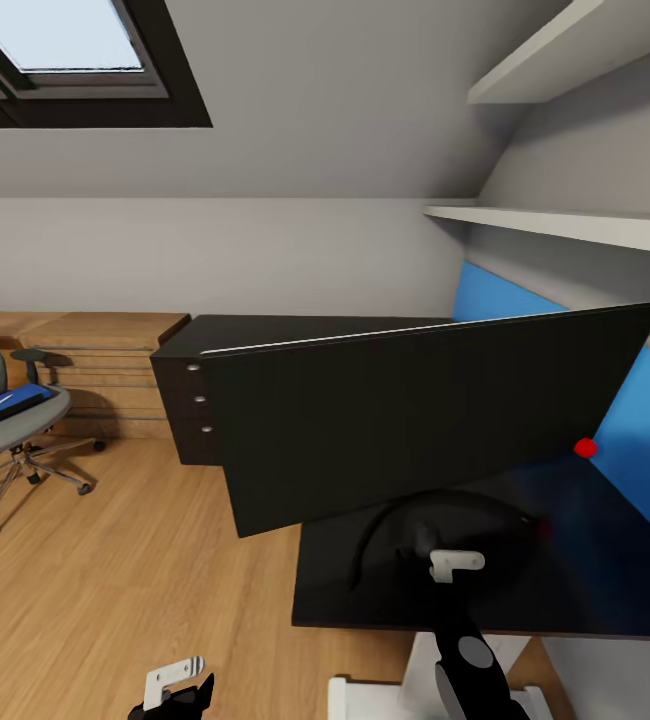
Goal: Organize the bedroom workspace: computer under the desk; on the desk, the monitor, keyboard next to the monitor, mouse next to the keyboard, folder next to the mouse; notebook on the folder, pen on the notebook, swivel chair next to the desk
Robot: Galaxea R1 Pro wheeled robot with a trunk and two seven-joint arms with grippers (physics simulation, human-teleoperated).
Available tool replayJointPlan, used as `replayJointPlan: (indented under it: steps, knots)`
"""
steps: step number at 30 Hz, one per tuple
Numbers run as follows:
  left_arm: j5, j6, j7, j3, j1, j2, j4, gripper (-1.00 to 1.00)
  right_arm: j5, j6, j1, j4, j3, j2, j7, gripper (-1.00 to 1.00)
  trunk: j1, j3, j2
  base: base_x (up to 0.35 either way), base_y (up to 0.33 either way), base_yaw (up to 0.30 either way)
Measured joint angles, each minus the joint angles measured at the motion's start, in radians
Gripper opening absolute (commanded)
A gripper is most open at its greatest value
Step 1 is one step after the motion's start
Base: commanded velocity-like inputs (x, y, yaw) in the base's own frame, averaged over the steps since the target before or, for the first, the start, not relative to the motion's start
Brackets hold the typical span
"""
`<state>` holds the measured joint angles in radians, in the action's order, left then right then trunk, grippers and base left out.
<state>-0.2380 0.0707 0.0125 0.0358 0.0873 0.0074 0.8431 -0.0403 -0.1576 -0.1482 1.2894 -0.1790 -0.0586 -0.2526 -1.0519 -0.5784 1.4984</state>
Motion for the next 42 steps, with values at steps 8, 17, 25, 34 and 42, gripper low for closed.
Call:
replayJointPlan:
  steps: [8,17,25,34,42]
  knots:
    - [0.0,0.0,0.0,0.0,0.0,0.0,0.0,1.0,0.0,0.0,0.0,-0.002,0.0,0.0,0.0,1.0,0.0,0.0,0.0,0.0,0.013,0.0]
    - [0.0,0.0,0.0,0.0,0.0,0.001,0.0,1.0,0.0,0.0,0.0,-0.003,0.0,0.0,-0.002,1.0,0.0,0.0,0.0,0.0,0.002,0.0]
    - [0.002,0.0,-0.002,0.0,0.0,0.001,0.0,1.0,0.0,0.008,0.0,-0.017,0.0,0.0,-0.004,1.0,0.0,0.0,0.0,0.0,0.0,0.0]
    - [0.002,0.0,-0.002,0.0,0.0,0.001,0.0,1.0,0.0,0.024,0.0,-0.021,0.0,0.0,-0.017,1.0,0.0,0.0,0.0,0.0,0.0,0.0]
    - [0.002,0.0,-0.003,0.0,0.0,0.001,0.0,1.0,0.0,0.027,0.0,-0.022,0.0,0.0,-0.026,1.0,0.0,0.0,0.0,0.0,0.0,0.0]
